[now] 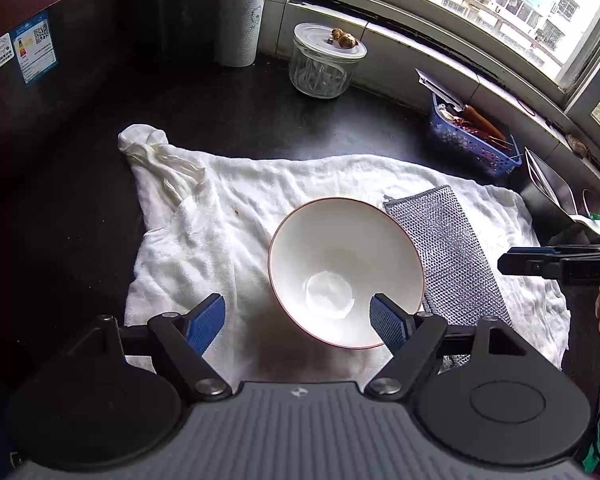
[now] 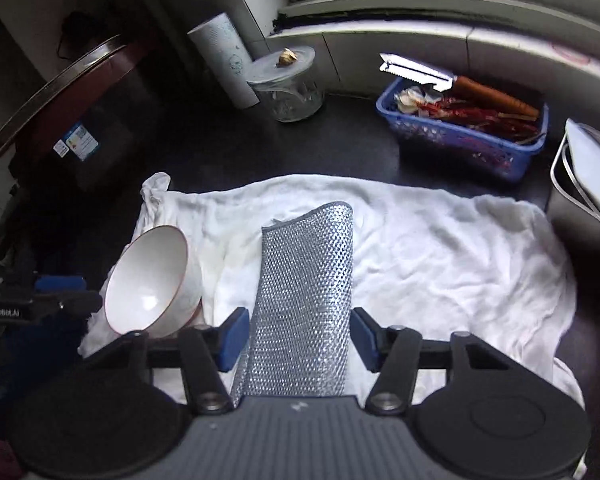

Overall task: Clean bowl
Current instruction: 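Lift the mesh pad with the right gripper while the left gripper grasps the bowl rim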

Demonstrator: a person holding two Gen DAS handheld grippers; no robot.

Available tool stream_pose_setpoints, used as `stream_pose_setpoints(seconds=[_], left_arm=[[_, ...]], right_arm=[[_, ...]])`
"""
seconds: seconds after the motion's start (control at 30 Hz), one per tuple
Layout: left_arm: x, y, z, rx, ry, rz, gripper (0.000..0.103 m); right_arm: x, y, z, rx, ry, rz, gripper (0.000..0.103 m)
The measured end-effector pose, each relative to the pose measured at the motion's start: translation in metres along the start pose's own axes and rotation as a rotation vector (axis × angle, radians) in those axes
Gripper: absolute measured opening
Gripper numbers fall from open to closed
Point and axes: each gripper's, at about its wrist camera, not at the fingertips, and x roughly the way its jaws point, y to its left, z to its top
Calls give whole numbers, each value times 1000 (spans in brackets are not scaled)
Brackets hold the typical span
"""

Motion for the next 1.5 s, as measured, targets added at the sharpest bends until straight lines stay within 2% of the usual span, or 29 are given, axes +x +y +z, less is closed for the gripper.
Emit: stream_pose_setpoints(seconds=[0.07,0.33,0.53,0.73,0.8,0.83,0.87,0.93,1.1,1.23,1.3,1.4,1.47,1.5], left_arm=[[1,2,1,-8,3,5,79],[13,7,8,-33,25,19,79],[24,7,12,-39,49,18,79],[32,11,13,-63,70,18,79],[34,12,14,-74,81,-2,79],[35,13,13,-82,85,-11,79],[36,14,13,-90,90,-20,79],[38,15,11,-100,99,-37,79],[38,12,7,-78,82,-36,79],[36,17,3,-105,67,-41,79],[35,22,0,-128,47,-62,79],[34,29,-3,-150,-1,-76,79],[35,30,-4,-140,-18,-76,79],[37,31,-3,-141,-13,-78,79]], right_arm=[[9,-13,2,37,23,35,42],[25,-45,3,96,70,104,41],[42,-46,3,69,112,149,26],[47,-45,1,83,91,172,24],[46,-43,-1,77,86,161,19],[46,-42,-2,74,80,152,10],[45,-40,-3,70,72,142,7],[41,-37,-4,68,56,140,5],[15,-27,-3,42,-17,145,4],[-21,-15,6,3,-130,120,3],[-42,-6,13,-26,-198,84,3],[-78,21,25,-159,-322,-38,3],[-90,41,30,-282,-362,-120,3],[-90,49,32,-319,-370,-131,3]])
